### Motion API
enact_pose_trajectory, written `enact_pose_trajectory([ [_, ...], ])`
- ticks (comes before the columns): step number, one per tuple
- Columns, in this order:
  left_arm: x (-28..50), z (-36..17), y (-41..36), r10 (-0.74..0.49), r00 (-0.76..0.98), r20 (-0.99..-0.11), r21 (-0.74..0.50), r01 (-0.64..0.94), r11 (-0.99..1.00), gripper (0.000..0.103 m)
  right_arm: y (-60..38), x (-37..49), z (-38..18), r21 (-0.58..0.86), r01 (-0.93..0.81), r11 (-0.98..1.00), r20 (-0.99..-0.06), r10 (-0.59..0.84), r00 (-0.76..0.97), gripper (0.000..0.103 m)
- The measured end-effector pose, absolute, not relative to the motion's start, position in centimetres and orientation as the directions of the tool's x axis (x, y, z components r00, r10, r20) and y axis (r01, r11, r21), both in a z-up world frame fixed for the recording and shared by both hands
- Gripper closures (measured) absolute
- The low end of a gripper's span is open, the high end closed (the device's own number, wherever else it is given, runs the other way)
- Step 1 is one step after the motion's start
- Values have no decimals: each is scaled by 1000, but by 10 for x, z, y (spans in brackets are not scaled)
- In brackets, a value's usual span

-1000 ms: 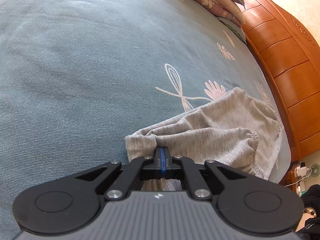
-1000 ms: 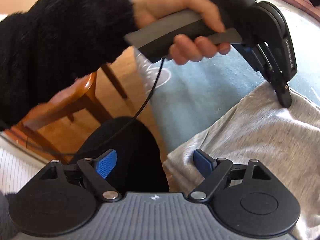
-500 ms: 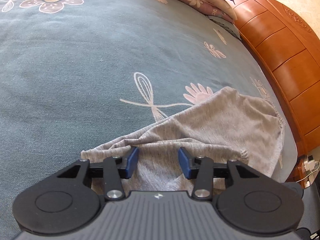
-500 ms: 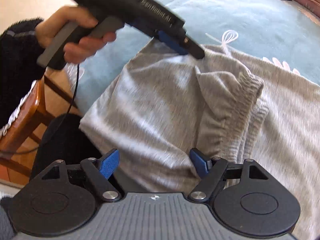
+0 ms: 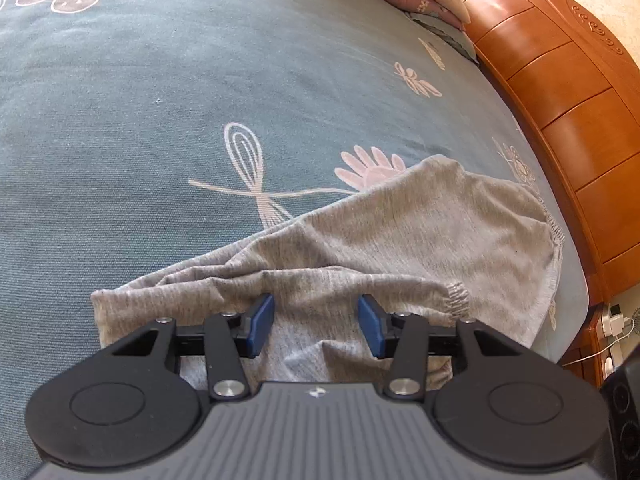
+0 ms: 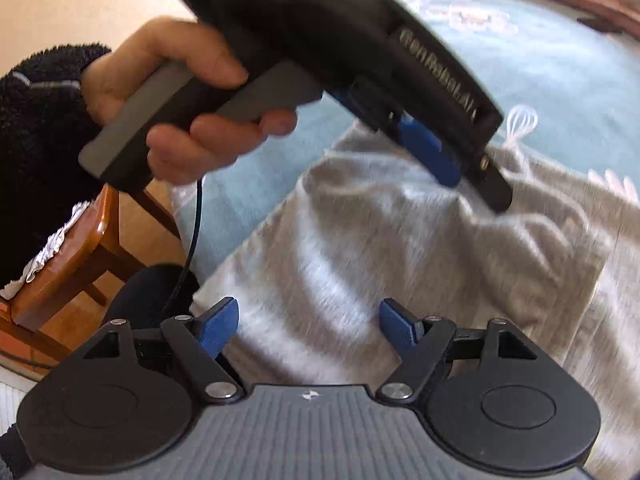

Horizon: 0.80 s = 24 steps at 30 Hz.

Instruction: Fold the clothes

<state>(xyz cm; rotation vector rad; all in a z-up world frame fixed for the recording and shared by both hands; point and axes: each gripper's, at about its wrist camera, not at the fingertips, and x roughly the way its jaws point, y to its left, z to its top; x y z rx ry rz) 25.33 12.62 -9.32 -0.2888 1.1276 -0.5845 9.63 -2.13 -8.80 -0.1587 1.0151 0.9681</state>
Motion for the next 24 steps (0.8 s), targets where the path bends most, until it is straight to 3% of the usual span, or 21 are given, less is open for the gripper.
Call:
enact_pose_trajectory([
  [1,256,-93,126,-575,313,-756,-506,277,817,55,-24,86,-89,288,-765,576,-785,600,156,11],
  [5,261,-90,123,-571,325,-753,-506,267,820,56,-27,62,-75,238,-820,521,-826,553,111,12],
  [12,246,-76,135,-573,334,-749,-508,265,819,53,6,84,-54,252,-836,487,-686,700,201,12],
  [20,253,-92,142,-564,352,-747,-523,211,826,51,3,67,-85,361,-784,505,-751,656,76,5],
  [24,243,-73,144,-513,408,-755,-451,246,858,52,-14,62,-62,356,-774,525,-736,667,114,19],
])
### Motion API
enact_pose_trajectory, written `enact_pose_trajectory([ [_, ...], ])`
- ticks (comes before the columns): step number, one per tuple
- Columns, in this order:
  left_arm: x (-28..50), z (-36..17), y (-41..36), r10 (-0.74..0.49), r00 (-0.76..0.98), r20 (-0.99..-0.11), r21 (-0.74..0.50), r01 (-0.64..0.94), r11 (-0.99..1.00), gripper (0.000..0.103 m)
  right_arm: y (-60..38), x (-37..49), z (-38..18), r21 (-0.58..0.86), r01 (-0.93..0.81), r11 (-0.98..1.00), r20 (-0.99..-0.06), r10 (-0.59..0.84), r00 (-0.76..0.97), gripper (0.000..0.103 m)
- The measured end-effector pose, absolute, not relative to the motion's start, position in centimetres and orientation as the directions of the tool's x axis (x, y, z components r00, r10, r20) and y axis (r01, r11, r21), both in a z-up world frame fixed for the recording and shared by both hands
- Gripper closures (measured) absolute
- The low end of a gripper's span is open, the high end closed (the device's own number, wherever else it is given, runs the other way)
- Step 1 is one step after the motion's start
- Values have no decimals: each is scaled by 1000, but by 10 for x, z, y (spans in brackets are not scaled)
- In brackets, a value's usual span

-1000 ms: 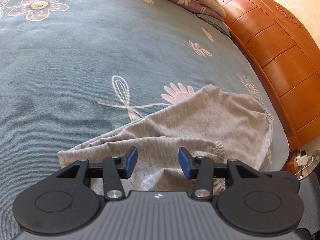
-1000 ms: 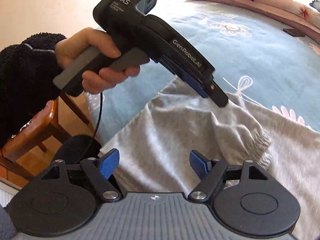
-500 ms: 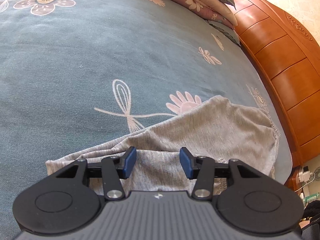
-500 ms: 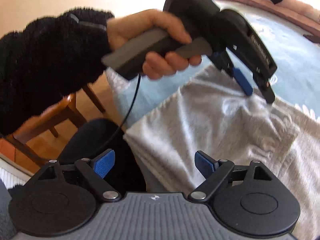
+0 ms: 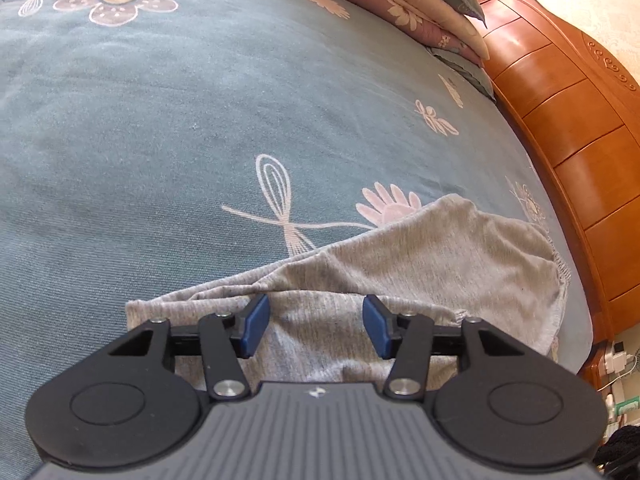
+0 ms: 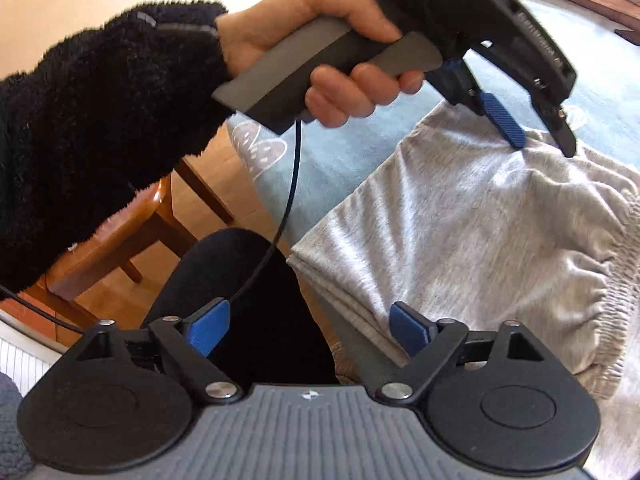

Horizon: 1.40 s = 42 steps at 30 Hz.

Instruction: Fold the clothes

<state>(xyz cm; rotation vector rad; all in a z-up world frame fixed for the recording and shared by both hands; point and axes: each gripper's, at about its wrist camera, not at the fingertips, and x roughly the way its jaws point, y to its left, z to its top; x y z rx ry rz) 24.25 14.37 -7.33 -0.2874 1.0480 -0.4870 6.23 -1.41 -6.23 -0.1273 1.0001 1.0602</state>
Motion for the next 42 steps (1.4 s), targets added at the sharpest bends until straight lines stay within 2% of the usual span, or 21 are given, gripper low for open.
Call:
enact_pose_trajectory([
  [2,224,-56,154,-486,470,-737,-401,275,874,52,-22,65,-49,324,-777,539,-699,690,187,30],
  [4,200,-41,168,-442,546,-712,-328,298,896,52,-25,67,-41,268,-784,560,-690,680,250,50],
  [6,168,-29,182,-384,621,-683,-238,308,921,55,-25,71,-37,218,-785,579,-692,659,294,55],
  [9,123,-25,202,-324,698,-639,-151,299,942,58,-28,84,-37,209,-768,605,-683,652,328,55],
  [10,108,-26,207,-313,712,-629,-138,293,946,66,-30,91,-36,210,-759,616,-682,649,337,55],
  [11,93,-29,211,-315,717,-622,-147,289,946,69,-32,99,-35,217,-744,632,-680,645,349,55],
  [16,59,-62,214,-396,636,-662,-250,310,917,68,-28,137,-26,225,-713,664,-675,634,377,55],
  [21,59,-93,217,-474,587,-656,-439,214,873,70,-1,166,-19,171,-750,638,-657,642,396,54],
  [24,61,-101,218,-497,574,-651,-488,184,853,70,28,194,-24,118,-771,625,-665,626,406,54],
  [28,58,-104,217,-539,554,-634,-531,195,825,70,64,224,-43,103,-795,598,-725,592,352,53],
  [31,62,-107,216,-566,541,-622,-562,194,804,71,86,232,-63,34,-807,589,-811,488,322,54],
  [33,64,-109,214,-595,519,-614,-591,197,782,78,90,228,-70,22,-823,568,-828,472,303,74],
  [34,64,-110,212,-602,510,-615,-594,202,779,90,90,225,-71,13,-830,558,-826,474,306,82],
  [35,63,-109,210,-600,506,-620,-585,212,783,96,89,222,-71,1,-831,556,-821,474,316,84],
  [36,61,-107,208,-605,498,-621,-583,221,781,96,88,221,-70,-4,-828,561,-817,476,326,90],
  [42,41,-104,208,-633,399,-664,-603,216,768,96,86,231,-70,42,-808,588,-814,489,314,93],
])
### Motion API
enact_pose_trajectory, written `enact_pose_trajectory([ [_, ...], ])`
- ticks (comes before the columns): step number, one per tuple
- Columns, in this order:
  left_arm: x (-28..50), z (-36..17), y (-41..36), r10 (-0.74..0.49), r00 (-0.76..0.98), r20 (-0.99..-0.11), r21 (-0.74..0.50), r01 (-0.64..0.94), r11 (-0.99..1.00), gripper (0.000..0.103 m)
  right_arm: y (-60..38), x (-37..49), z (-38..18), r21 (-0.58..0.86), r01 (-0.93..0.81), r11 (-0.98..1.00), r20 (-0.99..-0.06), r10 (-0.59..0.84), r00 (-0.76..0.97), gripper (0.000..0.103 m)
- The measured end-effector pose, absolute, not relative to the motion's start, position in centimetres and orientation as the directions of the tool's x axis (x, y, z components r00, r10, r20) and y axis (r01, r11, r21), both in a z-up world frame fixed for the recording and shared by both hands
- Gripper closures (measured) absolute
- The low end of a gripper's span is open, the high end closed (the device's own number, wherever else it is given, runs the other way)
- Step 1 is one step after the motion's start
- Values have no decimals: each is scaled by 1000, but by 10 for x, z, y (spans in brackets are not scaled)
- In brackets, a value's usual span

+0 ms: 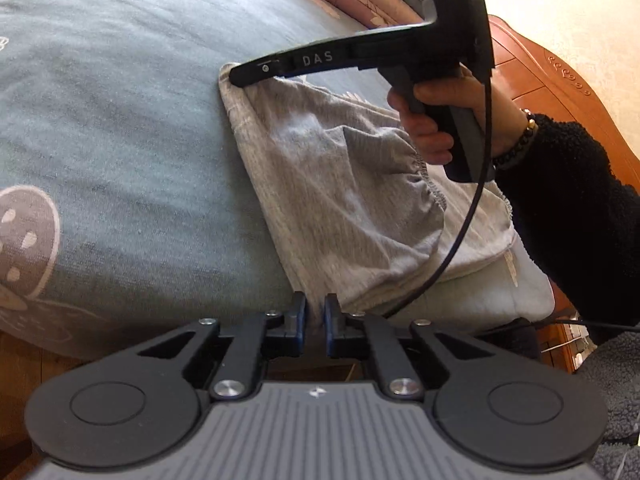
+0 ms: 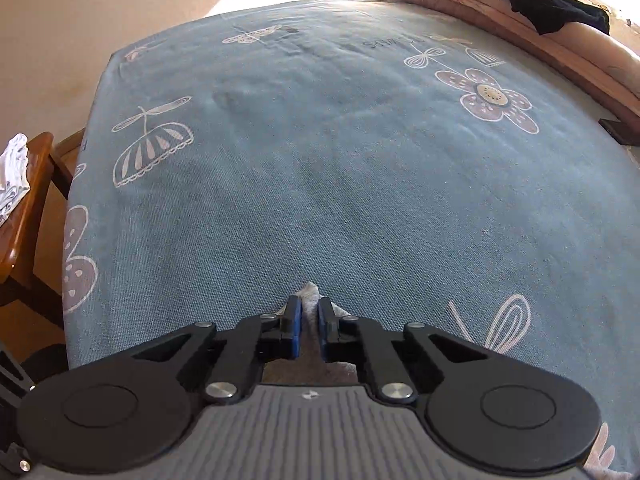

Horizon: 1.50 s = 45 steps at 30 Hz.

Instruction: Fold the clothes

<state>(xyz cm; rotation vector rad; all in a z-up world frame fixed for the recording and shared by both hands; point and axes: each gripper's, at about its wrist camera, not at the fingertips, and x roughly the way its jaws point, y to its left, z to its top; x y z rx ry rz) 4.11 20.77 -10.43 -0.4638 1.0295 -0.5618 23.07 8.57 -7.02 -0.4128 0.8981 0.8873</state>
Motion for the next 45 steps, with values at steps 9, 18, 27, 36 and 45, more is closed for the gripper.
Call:
enact_pose_trajectory([
  [9,42,-79,225,-596,505,-625,-573,221,789,93,80,237,-68,92,-771,630,-810,498,310,91],
  [18,68,-72,210,-638,550,-539,-587,298,753,68,61,213,-34,92,-776,625,-765,543,346,89],
  [27,40,-92,224,-595,472,-651,-585,188,789,63,27,165,-26,56,-797,602,-767,537,352,88],
  [36,48,-64,241,-520,582,-625,-549,145,823,50,17,79,-66,39,-849,527,-831,489,265,88],
  [45,69,-57,195,-491,583,-647,-398,291,870,49,-58,75,-34,147,-680,718,-724,547,421,70],
])
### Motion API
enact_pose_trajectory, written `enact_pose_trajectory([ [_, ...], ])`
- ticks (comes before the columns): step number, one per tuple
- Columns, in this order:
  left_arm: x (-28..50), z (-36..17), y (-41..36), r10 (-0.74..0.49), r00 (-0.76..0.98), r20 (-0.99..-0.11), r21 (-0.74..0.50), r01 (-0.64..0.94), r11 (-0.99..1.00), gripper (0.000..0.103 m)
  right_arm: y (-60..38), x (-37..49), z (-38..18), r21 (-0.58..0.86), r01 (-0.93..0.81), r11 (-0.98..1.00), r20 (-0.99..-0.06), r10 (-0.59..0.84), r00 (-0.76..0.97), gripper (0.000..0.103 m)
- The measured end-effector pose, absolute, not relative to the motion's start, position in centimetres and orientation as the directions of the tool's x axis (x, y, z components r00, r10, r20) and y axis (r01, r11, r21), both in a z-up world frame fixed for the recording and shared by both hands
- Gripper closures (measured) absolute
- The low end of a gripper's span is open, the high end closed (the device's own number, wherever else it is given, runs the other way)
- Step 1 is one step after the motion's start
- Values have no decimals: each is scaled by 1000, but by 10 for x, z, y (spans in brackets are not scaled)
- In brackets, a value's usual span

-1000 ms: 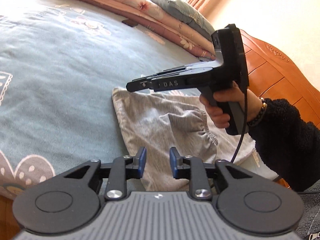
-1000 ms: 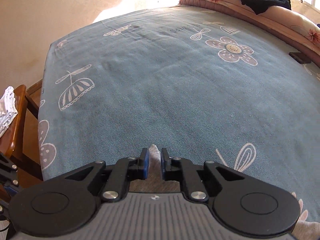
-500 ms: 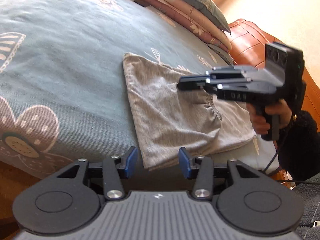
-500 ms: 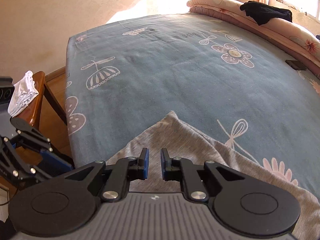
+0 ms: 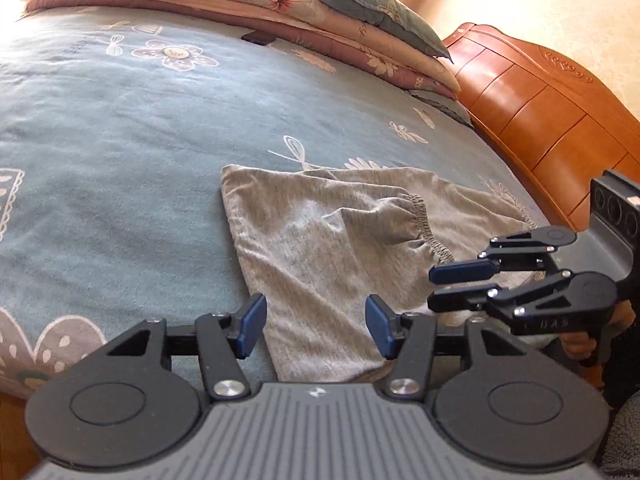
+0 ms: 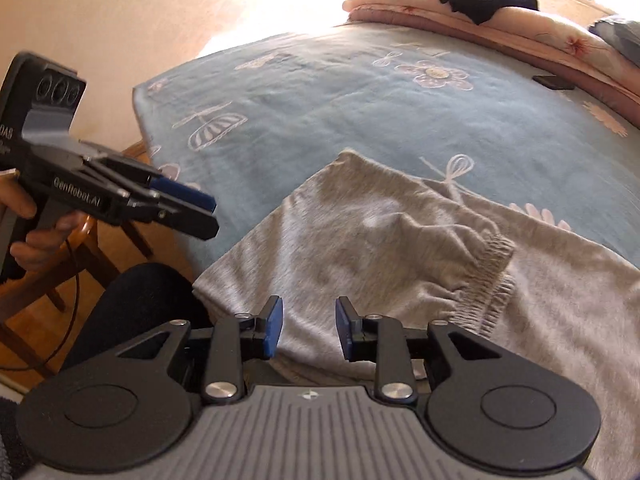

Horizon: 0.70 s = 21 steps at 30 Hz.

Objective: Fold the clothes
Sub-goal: 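Close the right gripper on the gathered elastic ankle cuffs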

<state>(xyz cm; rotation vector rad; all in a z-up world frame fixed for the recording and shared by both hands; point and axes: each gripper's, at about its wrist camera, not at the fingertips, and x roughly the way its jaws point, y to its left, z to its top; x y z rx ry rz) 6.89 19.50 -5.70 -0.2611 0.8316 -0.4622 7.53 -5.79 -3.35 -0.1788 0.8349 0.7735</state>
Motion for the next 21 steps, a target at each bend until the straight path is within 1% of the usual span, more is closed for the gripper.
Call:
enact_pose_trajectory([
  [2,78,-58,184,-501,579,-643,-390,316,865,49,-78,90,-31,172,-585,793,-691,520,502,64],
  [3,83,-60,179,-500,578,-645,-383,321,866,49,-89,100,-32,185,-521,833,-676,493,548,53],
  [4,87,-62,174,-499,574,-650,-376,328,867,49,-98,106,-36,198,-468,861,-666,468,580,36],
  [5,90,-64,170,-496,569,-656,-369,331,868,49,-108,111,-40,213,-417,883,-658,446,607,30],
  [6,93,-67,167,-493,563,-663,-364,333,870,49,-115,116,-45,235,-380,895,-654,434,619,27],
  [7,95,-70,165,-492,557,-669,-360,336,870,49,-123,120,-52,263,-346,901,-653,430,624,27],
  [10,103,-84,163,-473,535,-700,-352,318,880,48,-140,130,-77,411,-273,870,-661,490,568,27],
  [12,106,-93,164,-475,509,-718,-363,307,879,47,-144,134,-92,479,-239,845,-656,525,543,27],
  [13,106,-95,164,-484,507,-713,-367,317,874,43,-145,134,-98,500,-229,835,-649,537,539,26],
  [14,106,-94,164,-492,499,-714,-370,327,869,39,-143,132,-98,495,-239,835,-639,536,551,27],
  [15,107,-91,164,-495,492,-716,-373,329,868,39,-141,130,-98,486,-250,837,-634,535,559,41],
  [16,109,-87,164,-497,494,-713,-377,328,866,39,-137,130,-97,464,-266,845,-643,528,555,73],
  [18,112,-79,167,-504,501,-703,-385,328,863,39,-133,126,-92,433,-289,854,-645,518,562,76],
  [19,115,-73,169,-510,516,-688,-386,335,860,38,-135,123,-87,428,-304,851,-631,523,573,77],
  [21,124,-62,173,-518,552,-653,-383,349,855,35,-139,120,-84,413,-323,851,-633,523,571,77],
])
